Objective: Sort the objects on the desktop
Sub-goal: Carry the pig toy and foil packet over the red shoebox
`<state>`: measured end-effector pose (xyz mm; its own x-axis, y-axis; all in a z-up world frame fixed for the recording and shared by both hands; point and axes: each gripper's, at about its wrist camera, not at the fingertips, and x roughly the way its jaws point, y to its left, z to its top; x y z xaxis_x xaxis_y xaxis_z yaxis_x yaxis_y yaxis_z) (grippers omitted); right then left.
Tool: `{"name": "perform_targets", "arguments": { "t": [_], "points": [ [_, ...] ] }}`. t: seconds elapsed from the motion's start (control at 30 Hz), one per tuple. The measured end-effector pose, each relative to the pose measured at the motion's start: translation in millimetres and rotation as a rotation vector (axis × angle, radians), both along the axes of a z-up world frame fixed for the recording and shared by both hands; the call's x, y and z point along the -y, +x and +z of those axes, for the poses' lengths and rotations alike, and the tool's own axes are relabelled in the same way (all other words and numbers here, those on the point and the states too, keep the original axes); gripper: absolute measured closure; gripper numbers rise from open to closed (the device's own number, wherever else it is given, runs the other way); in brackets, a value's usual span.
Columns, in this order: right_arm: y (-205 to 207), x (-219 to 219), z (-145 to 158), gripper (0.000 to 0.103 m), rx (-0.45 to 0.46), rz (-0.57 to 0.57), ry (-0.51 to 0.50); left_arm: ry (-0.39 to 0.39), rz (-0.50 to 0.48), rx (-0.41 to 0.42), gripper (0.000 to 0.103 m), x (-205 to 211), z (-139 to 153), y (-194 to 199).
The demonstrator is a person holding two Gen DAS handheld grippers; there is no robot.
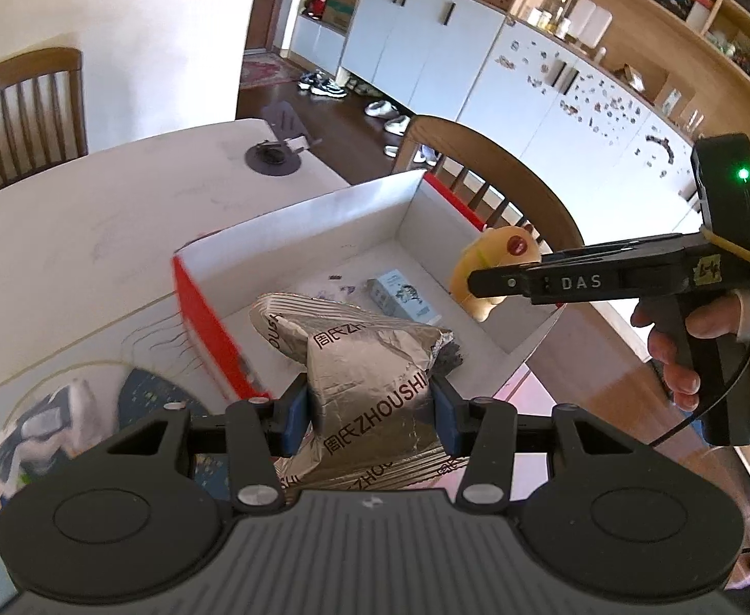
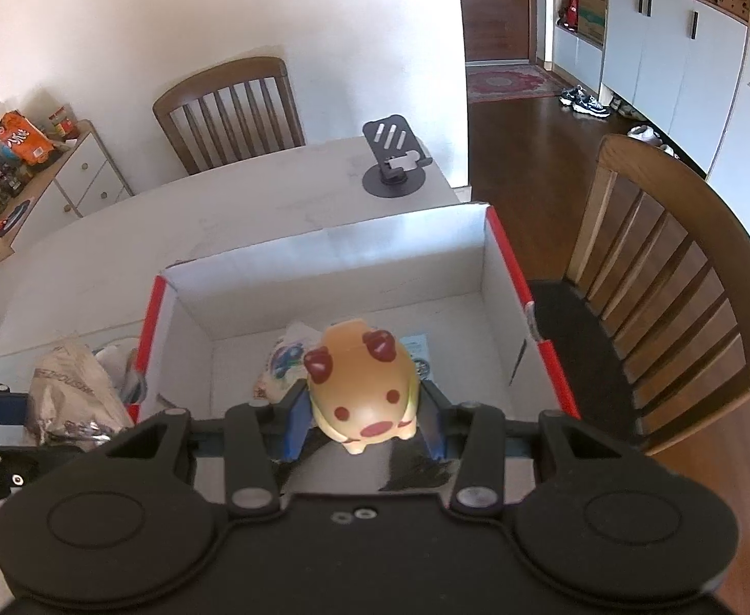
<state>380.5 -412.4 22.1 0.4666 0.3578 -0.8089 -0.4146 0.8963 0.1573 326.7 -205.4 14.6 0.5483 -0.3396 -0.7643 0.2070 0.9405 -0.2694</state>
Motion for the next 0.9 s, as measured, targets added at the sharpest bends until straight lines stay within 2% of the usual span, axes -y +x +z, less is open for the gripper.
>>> {"name": "perform_targets", "arguments": {
  "t": [0.3,0.53,0.9],
  "points": [
    [15,6,-21,0.061,-0.046,-0.007,-0.033,0.042,-0.045,-0.028,0.056,29,-21,30],
    [23,8,-39,0.061,-0.078,-0.023,-0.065,0.056,-0.077,-0.096,0.056,40,-45,47],
    [30,7,-64,0.061,-0.146,-0.029,-0.106,0.104,-0.091,-0.149,0.056,47,-69,63]
  ]
}}
